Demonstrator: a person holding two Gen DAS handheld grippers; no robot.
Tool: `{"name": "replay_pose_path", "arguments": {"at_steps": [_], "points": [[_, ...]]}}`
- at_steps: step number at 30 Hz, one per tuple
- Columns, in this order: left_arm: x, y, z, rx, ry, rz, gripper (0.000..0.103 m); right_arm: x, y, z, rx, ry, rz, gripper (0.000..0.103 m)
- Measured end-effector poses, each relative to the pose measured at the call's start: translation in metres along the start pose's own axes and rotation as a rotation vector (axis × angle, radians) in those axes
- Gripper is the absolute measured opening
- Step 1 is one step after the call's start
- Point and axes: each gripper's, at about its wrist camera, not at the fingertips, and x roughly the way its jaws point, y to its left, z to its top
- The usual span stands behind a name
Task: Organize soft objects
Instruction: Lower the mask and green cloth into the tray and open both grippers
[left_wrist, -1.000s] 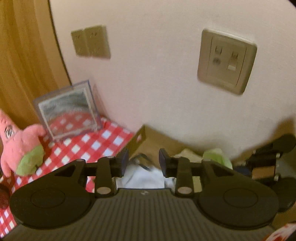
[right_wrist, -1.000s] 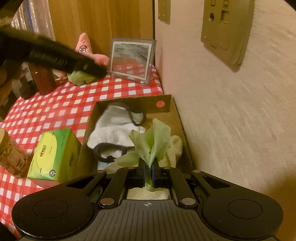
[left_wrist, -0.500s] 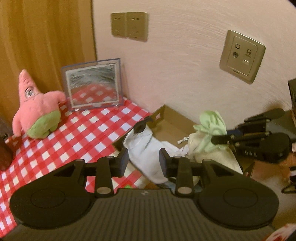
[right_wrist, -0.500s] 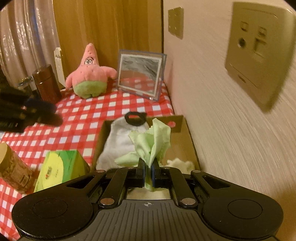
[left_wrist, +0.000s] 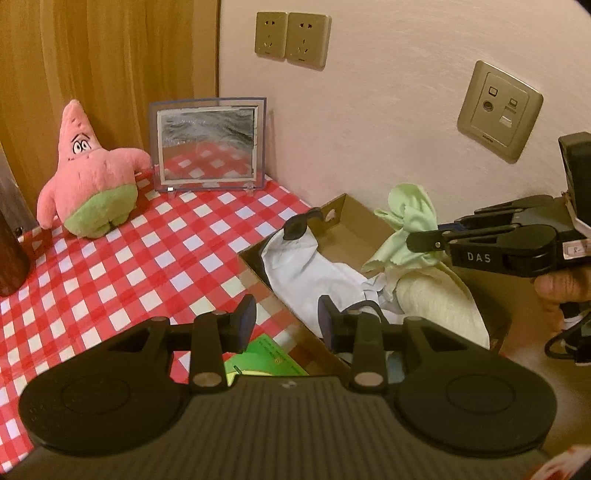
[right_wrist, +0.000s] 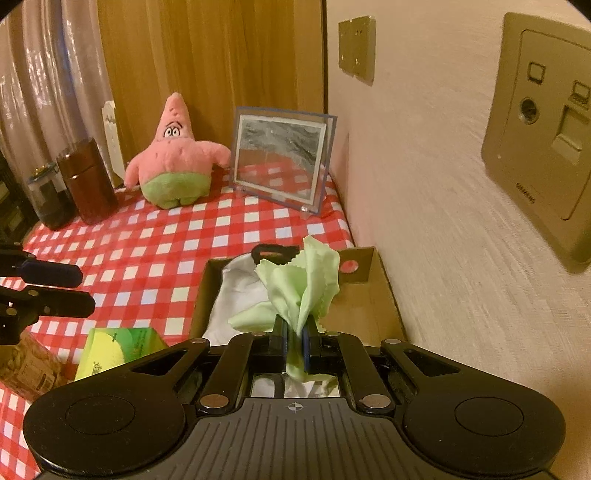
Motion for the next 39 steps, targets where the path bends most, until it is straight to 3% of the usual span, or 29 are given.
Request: {"name": "replay_pose_path", "arguments": {"at_steps": [12, 13, 14, 15, 16, 26, 34, 39], "points": [[0.012, 0.005, -0.006, -0.033, 0.009, -0.01, 0.034, 0.028, -0.006, 0.003, 0.0, 0.041, -0.016, 0.008], [0.013, 0.006, -0.006, -0.035, 0.012, -0.01, 0.036, 0.03, -0.008, 0.004, 0.007, 0.041, 0.002, 0.014], [0.014, 0.006, -0.007, -0.037, 0.012, -0.009, 0.039, 0.031, -0.008, 0.004, 0.013, 0.042, 0.008, 0.038], [0.014, 0.006, -0.008, -0.04, 0.012, -0.008, 0.042, 0.031, -0.008, 0.005, 0.019, 0.036, 0.011, 0.068], [0.014, 0.007, -0.008, -0.043, 0.011, -0.008, 0.046, 0.028, -0.009, 0.004, 0.026, 0.017, 0.01, 0.073], [-0.005, 0.006, -0.014, -0.06, -0.026, 0.037, 0.087, 0.004, -0.001, -0.018, 0.012, 0.037, 0.004, 0.074], [-0.043, -0.002, -0.025, -0.072, -0.075, 0.092, 0.1, -0.043, 0.009, -0.041, 0.066, 0.048, 0.012, 0.074], [-0.072, -0.013, -0.044, -0.113, -0.1, 0.122, 0.102, -0.081, 0.017, -0.055, 0.114, 0.035, 0.017, 0.074]]}}
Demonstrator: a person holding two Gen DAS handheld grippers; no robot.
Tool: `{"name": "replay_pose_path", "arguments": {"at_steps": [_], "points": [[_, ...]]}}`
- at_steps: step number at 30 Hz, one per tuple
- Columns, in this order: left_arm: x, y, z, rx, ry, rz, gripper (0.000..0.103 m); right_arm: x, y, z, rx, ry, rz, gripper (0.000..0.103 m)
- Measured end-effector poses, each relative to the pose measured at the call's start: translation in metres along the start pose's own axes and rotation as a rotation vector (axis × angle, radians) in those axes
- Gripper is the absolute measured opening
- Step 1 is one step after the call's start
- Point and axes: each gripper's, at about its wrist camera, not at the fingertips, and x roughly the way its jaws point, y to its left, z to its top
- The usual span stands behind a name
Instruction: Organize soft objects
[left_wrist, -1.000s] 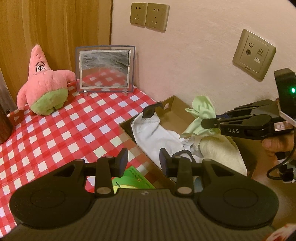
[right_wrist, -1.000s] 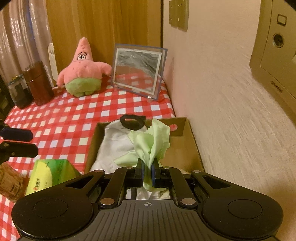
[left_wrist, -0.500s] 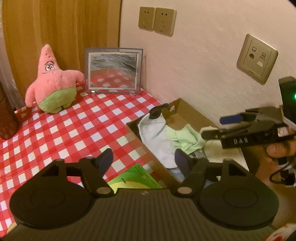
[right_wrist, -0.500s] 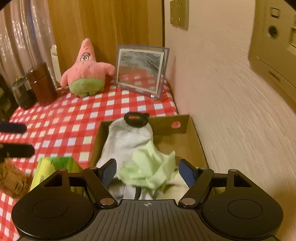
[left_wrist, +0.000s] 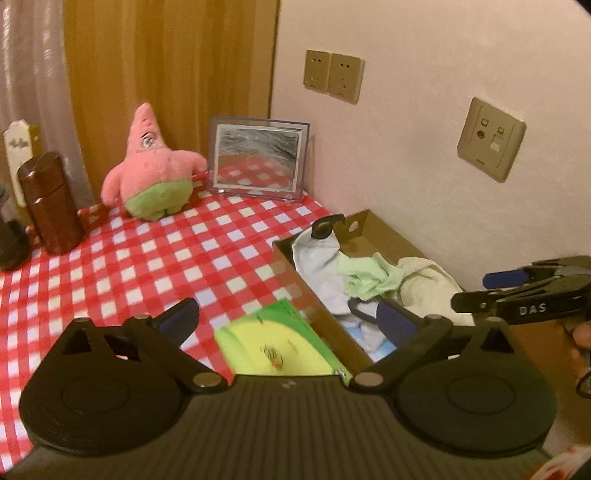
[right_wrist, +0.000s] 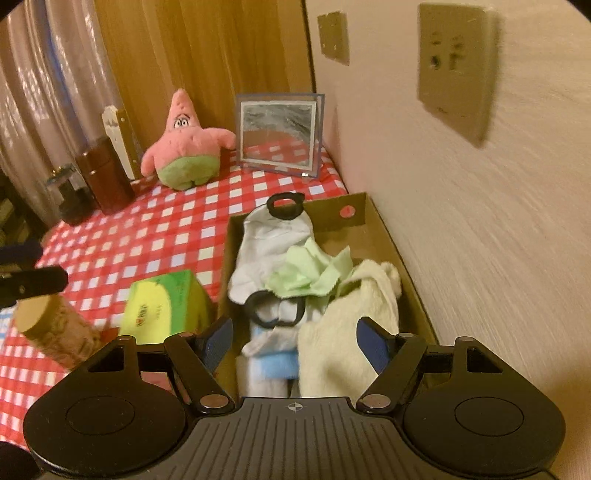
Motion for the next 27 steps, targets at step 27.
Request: {"name": "replay_pose_path", "arguments": {"at_steps": [27], "points": [[-0.149, -0.021, -0.119, -0.196, -0.01, 0.093, 0.102, -0.102, 0.063, -0.109, 0.033, -0.002, 0.03, 0.074]]}}
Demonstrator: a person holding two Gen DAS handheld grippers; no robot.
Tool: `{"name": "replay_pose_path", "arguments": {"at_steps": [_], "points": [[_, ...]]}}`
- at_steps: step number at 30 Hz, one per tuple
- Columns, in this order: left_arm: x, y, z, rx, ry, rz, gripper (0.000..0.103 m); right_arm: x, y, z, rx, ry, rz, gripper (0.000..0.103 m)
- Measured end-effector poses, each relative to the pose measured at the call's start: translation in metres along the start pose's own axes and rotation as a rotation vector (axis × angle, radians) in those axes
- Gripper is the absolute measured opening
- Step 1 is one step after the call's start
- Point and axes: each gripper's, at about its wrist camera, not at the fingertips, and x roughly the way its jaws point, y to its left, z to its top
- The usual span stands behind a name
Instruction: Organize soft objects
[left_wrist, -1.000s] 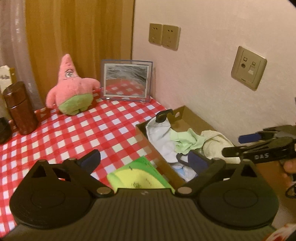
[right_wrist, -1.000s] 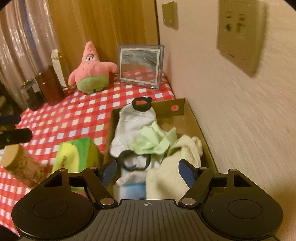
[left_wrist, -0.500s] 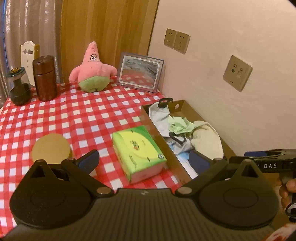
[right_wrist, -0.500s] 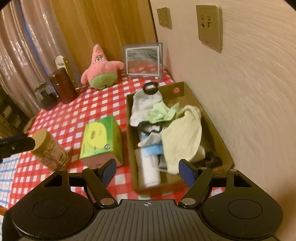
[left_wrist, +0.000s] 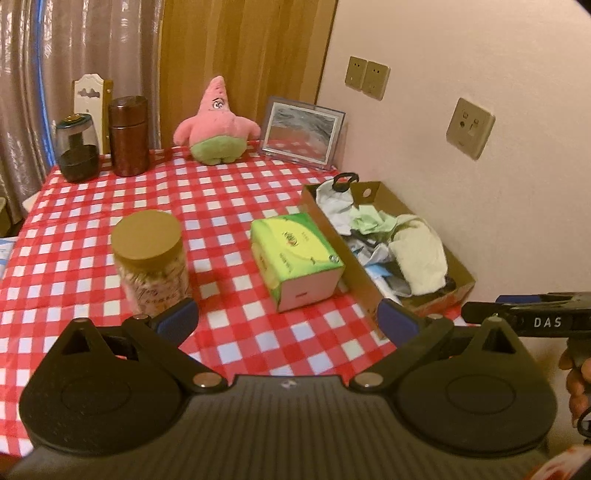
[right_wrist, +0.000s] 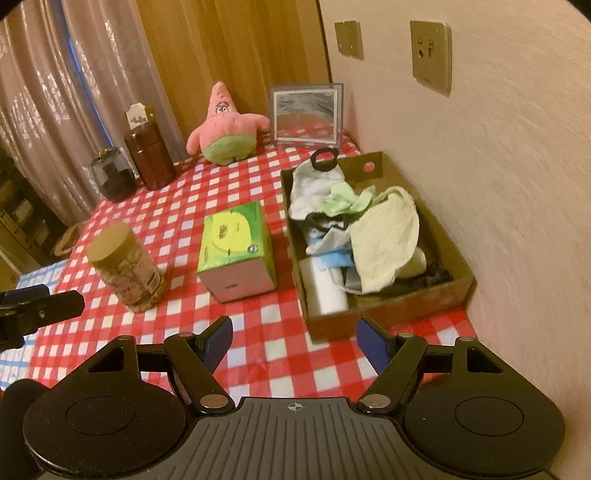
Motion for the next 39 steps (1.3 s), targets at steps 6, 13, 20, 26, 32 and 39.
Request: {"name": "replay_pose_path", "arguments": {"at_steps": [6, 13, 20, 26, 32, 39], "points": [[-0.01, -0.005, -0.025, 0.008, 0.011, 0.043, 0.102, -0.007, 0.005, -0.022, 0.002, 0.015, -0.008, 0.074], [-0.019, -0.01, -0.049, -0.018, 0.033, 0.082, 0.102, -0.016, 0.01, -0.04, -0.015, 0.02, -0.035, 0.074], [-0.021, -0.016, -0.072, -0.031, 0.079, 0.091, 0.102, -0.023, 0.012, -0.055, -0.018, 0.019, -0.059, 0.074], [-0.022, -0.023, -0.081, -0.004, 0.082, 0.114, 0.102, -0.028, 0.01, -0.059, -0.005, 0.0, -0.066, 0.074], [-0.023, -0.026, -0.079, -0.007, 0.072, 0.116, 0.102, -0.03, 0.009, -0.058, -0.001, -0.007, -0.056, 0.074], [-0.024, -0.031, -0.078, -0.002, 0.065, 0.116, 0.102, -0.032, 0.009, -0.057, 0.004, -0.02, -0.058, 0.074]]}}
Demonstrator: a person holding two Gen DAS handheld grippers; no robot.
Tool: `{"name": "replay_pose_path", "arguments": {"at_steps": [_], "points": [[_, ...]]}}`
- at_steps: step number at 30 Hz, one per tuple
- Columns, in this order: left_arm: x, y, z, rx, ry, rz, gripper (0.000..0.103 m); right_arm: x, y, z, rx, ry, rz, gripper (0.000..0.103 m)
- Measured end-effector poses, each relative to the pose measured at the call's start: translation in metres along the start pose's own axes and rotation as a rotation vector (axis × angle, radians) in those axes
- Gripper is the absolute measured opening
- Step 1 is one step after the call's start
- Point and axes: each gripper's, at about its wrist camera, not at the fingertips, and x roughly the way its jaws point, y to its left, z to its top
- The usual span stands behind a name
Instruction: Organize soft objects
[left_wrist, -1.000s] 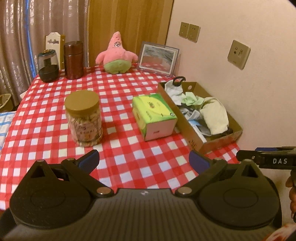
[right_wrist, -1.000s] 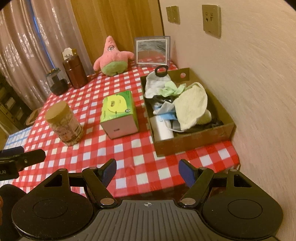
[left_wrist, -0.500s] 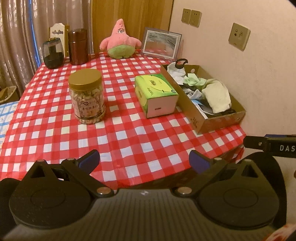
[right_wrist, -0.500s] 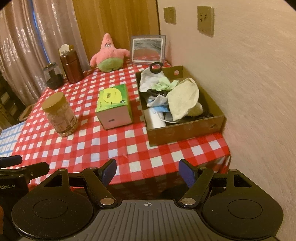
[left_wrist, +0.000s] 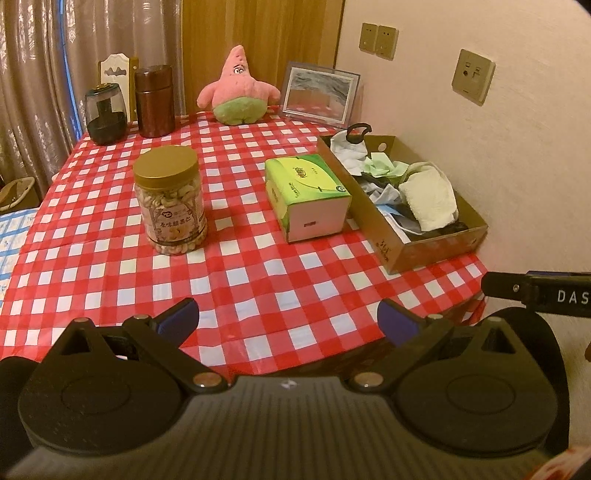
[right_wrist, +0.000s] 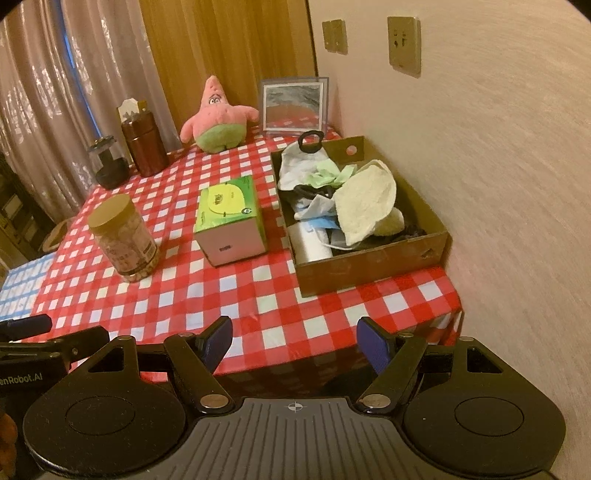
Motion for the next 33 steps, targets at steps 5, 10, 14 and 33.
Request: {"name": "replay_pose_path", "arguments": {"at_steps": [5, 10, 14, 33], "points": [[0.0005, -0.0019, -0.0009, 0.005, -0.004, -0.008, 0.102, -0.0022, -0.0005, 0.0006, 0.004, -0.009, -0.004, 0.074], [0.0005, -0.0034, -0.0017, 0.007, -0.004, -0.007, 0.102, -0.0024, -0.0012, 0.0003, 0.002, -0.009, -0.005, 0.074], [0.0007, -0.0038, -0.002, 0.006, -0.004, -0.007, 0.102, -0.0023, -0.0009, 0.0002, 0.002, -0.01, -0.004, 0.074], [0.0011, -0.0035, -0.0025, 0.003, -0.004, -0.01, 0.102, -0.0019, -0.0013, -0.0013, 0.009, -0.009, -0.007, 0.074]]}}
